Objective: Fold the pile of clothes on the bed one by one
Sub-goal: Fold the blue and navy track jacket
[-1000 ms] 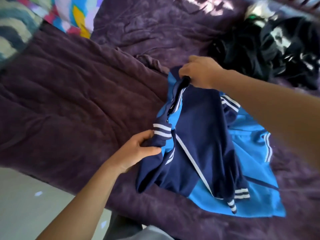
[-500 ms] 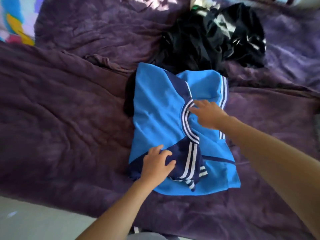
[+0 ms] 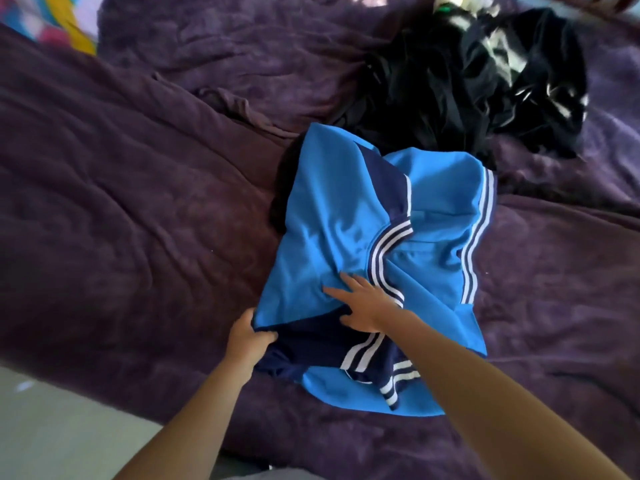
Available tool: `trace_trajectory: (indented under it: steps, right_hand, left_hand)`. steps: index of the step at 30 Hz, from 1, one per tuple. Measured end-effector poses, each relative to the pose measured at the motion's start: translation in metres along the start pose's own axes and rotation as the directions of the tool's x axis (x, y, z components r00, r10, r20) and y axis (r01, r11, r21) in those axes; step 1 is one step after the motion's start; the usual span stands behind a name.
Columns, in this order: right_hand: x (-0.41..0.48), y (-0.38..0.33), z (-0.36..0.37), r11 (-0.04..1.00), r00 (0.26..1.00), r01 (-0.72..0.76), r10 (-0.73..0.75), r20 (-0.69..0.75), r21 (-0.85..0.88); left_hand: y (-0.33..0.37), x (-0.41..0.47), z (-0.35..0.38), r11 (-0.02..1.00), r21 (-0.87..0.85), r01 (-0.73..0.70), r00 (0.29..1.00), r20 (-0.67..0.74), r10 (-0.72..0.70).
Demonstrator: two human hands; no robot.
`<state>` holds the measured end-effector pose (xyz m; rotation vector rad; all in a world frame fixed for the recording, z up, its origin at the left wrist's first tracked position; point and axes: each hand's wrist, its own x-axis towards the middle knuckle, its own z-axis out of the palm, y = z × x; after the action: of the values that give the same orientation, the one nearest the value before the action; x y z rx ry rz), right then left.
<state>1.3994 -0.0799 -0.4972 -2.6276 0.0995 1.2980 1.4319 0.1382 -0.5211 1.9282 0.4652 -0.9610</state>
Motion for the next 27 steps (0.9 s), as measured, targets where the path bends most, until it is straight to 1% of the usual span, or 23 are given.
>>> trace_trajectory:
  steps: [2,3,4,5,6,8,9,10,12,14,16,17,18,22,25,27]
  right_hand:
    - [0.006,-0.001,-0.014,0.999,0.999,0.032,-0.032,-0.01,-0.033]
    - [0.01,-0.002,-0.025,1.0,0.999,0.028,-0.028,-0.039,-0.004]
    - [0.015,-0.005,-0.038,0.999,0.995,0.01,-0.007,-0.097,0.031]
    - [0.02,-0.007,-0.053,1.0,0.984,-0.007,0.012,-0.178,0.029]
    - [0.028,-0.009,-0.07,0.999,0.963,-0.016,0.006,-0.27,-0.036]
    - [0.044,-0.01,-0.104,0.968,0.901,-0.008,-0.101,-0.421,-0.25]
    - [0.052,-0.01,-0.122,0.929,0.884,-0.013,-0.162,-0.438,-0.371]
    - [0.062,-0.01,-0.139,0.869,0.89,-0.027,-0.205,-0.408,-0.495]
    - [0.084,-0.011,-0.17,0.693,0.927,-0.042,-0.242,-0.288,-0.72]
    - [0.104,-0.012,-0.193,0.524,0.958,-0.032,-0.227,-0.176,-0.851]
    - [0.118,-0.014,-0.206,0.416,0.98,-0.037,-0.165,-0.115,-0.909]
    - [0.122,-0.017,-0.21,0.39,0.984,-0.04,-0.144,-0.104,-0.92]
    - [0.124,-0.019,-0.212,0.387,0.983,-0.045,-0.147,-0.109,-0.921]
    - [0.117,-0.02,-0.218,0.398,0.938,-0.083,-0.278,-0.206,-0.914]
    - [0.081,-0.001,-0.221,0.321,0.842,-0.196,-0.43,-0.327,-0.927]
    - [0.05,0.023,-0.219,0.301,0.796,-0.271,-0.464,-0.389,-0.914]
  left_hand:
    - [-0.009,0.006,-0.013,0.965,-0.226,0.135,0.991,0.028,-0.133]
    - [-0.013,0.009,-0.017,0.939,-0.292,0.184,0.983,0.056,-0.175]
    - [-0.016,0.011,-0.02,0.92,-0.326,0.215,0.976,0.089,-0.196]
    - [-0.017,0.013,-0.021,0.912,-0.339,0.232,0.972,0.117,-0.204]
    - [-0.016,0.013,-0.022,0.907,-0.345,0.241,0.969,0.139,-0.204]
    - [-0.014,0.013,-0.024,0.906,-0.34,0.253,0.959,0.209,-0.19]
    - [-0.013,0.012,-0.026,0.915,-0.318,0.249,0.95,0.263,-0.167]
    - [-0.013,0.012,-0.028,0.939,-0.27,0.215,0.941,0.314,-0.125]
    - [-0.015,0.014,-0.029,0.987,-0.132,0.092,0.909,0.416,-0.029]
    - [-0.016,0.017,-0.026,0.998,-0.061,0.01,0.874,0.485,0.021]
    - [-0.016,0.02,-0.023,0.999,-0.024,-0.031,0.866,0.498,0.039]
    - [-0.016,0.022,-0.023,0.999,0.0,-0.047,0.873,0.486,0.041]
    - [-0.015,0.022,-0.023,0.998,0.025,-0.064,0.878,0.476,0.044]
    - [-0.007,0.018,-0.021,0.988,0.099,-0.118,0.867,0.496,0.054]
    - [0.002,0.009,-0.017,0.959,0.208,-0.193,0.878,0.473,0.074]
    - [0.013,-0.002,-0.012,0.887,0.373,-0.272,0.907,0.407,0.107]
